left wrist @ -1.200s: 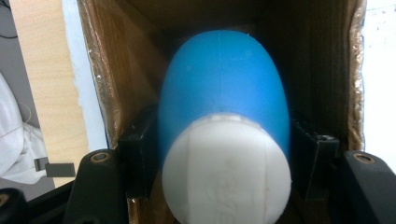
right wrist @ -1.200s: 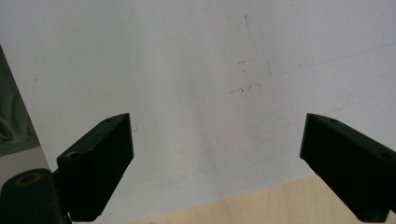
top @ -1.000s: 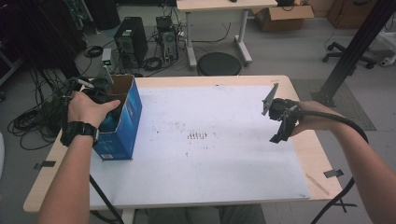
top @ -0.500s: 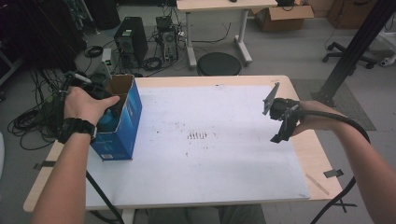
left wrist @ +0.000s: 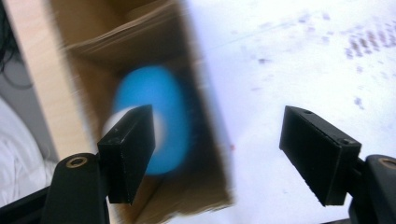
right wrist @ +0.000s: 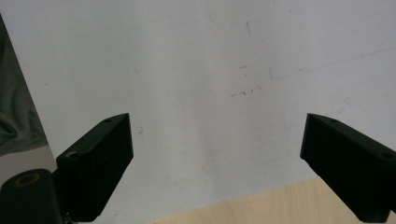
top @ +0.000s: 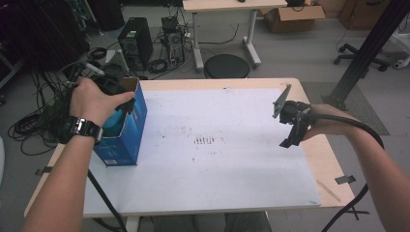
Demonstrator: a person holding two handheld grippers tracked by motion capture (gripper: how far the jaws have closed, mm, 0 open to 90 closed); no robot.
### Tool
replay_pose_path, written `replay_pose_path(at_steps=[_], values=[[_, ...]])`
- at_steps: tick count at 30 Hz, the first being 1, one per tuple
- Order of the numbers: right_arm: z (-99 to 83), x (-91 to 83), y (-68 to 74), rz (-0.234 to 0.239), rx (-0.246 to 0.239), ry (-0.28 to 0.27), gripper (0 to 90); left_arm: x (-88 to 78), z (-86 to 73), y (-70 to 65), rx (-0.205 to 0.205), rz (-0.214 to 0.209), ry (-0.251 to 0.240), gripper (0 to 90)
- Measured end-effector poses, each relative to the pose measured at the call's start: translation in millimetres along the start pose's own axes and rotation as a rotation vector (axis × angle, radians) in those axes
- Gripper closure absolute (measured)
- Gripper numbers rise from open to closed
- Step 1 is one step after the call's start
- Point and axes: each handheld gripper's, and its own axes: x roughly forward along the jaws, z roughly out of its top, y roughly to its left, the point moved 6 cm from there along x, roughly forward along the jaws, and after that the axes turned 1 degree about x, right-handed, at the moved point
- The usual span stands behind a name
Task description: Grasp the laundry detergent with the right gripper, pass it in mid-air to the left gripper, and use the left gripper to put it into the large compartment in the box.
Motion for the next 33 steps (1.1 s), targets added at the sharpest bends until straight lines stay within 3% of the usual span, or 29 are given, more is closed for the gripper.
replay_pose_path(at_steps=[4, 6, 13, 27, 33], values=[[3.2, 2.4, -0.7, 0.007, -0.004, -0.007, 9.0, 7.5, 5.9, -25.8, 0.069, -0.042, 0.0, 26.3], [4.9, 3.3, -0.5, 0.009, -0.002, -0.011, 9.0, 12.7, 9.0, -35.6, 0.095, -0.04, 0.004, 24.8], [5.2, 7.6, 1.2, 0.019, -0.006, -0.005, 8.9, 26.3, 16.2, -61.4, 0.172, -0.08, 0.004, 21.2], [0.5, 12.0, -1.3, 0.038, 0.01, -0.011, 8.7, 45.9, 22.7, -100.4, 0.268, -0.148, 0.012, 8.4], [3.8, 13.8, -1.5, 0.049, 0.002, -0.023, 7.6, 51.3, 24.7, -108.7, 0.265, -0.192, 0.006, 6.1]])
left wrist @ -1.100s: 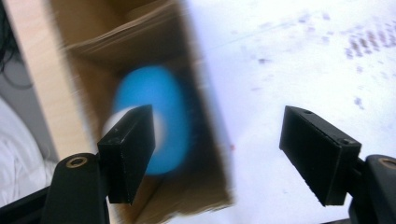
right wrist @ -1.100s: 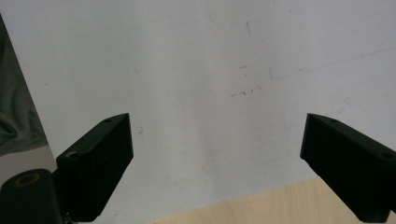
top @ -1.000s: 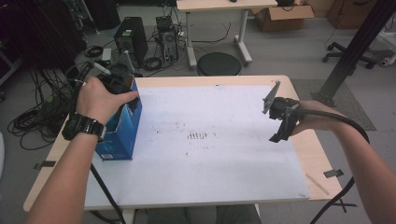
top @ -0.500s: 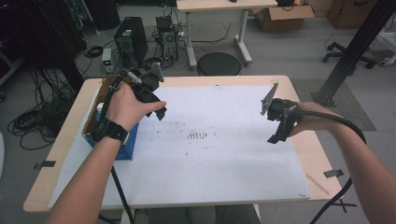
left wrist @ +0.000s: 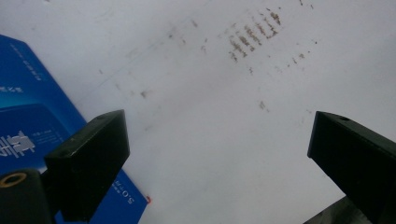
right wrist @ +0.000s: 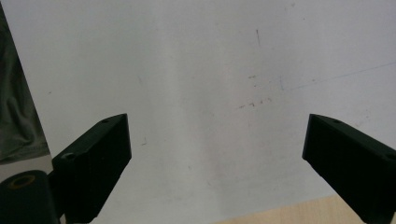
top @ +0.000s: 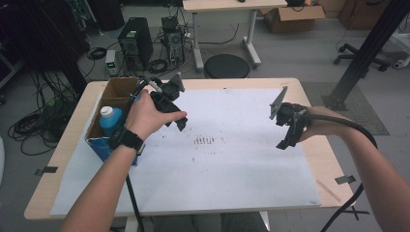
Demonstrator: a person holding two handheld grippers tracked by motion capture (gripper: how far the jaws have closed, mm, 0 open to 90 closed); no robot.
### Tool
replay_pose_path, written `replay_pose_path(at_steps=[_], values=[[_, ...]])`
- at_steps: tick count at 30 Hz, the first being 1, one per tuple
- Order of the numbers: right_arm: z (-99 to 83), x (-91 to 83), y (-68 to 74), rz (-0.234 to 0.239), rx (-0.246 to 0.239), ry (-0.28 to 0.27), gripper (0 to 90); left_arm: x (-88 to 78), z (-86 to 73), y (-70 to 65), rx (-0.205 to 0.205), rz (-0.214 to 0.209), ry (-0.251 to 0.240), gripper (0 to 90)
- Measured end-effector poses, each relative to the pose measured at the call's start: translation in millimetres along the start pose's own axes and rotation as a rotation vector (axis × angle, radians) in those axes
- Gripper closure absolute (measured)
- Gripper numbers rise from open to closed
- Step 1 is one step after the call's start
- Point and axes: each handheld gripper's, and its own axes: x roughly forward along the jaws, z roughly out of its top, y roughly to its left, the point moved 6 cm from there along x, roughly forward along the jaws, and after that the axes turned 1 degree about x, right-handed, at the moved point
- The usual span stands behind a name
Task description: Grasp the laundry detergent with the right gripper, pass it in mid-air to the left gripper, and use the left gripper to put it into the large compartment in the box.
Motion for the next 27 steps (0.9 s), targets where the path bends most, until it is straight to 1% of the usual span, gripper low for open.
replay_pose_path(at_steps=[5, 8, 10, 15, 18, 23, 25, 27], values=[[1.9, -1.1, -1.1, -0.003, 0.0, -0.01, 7.0, 3.6, 0.7, -4.4, 0.018, -0.024, 0.002, 5.2], [2.2, -0.8, -0.7, -0.003, 0.0, -0.008, 7.0, 3.3, 2.3, -7.9, 0.036, -0.036, -0.015, 5.1], [1.9, -0.4, -0.6, -0.004, -0.001, -0.005, 7.0, 2.6, 2.5, -10.2, 0.041, -0.047, -0.017, 5.0], [1.3, 0.0, -0.1, -0.004, 0.002, -0.007, 7.0, 1.2, 2.6, -12.5, 0.049, -0.047, -0.016, 5.0], [0.8, -1.1, 0.4, -0.004, 0.003, -0.007, 7.0, 0.6, 2.2, -13.7, 0.056, -0.053, -0.014, 5.0], [0.7, -2.1, 1.2, -0.006, 0.001, -0.007, 7.0, 0.1, 1.8, -14.6, 0.055, -0.052, -0.015, 5.0], [0.9, -2.3, 1.5, -0.007, -0.003, -0.007, 7.0, -0.9, 1.3, -14.5, 0.062, -0.052, -0.013, 5.0], [1.2, -2.7, 1.9, -0.006, -0.001, -0.008, 7.0, -1.5, 1.4, -14.7, 0.059, -0.05, -0.022, 5.0]])
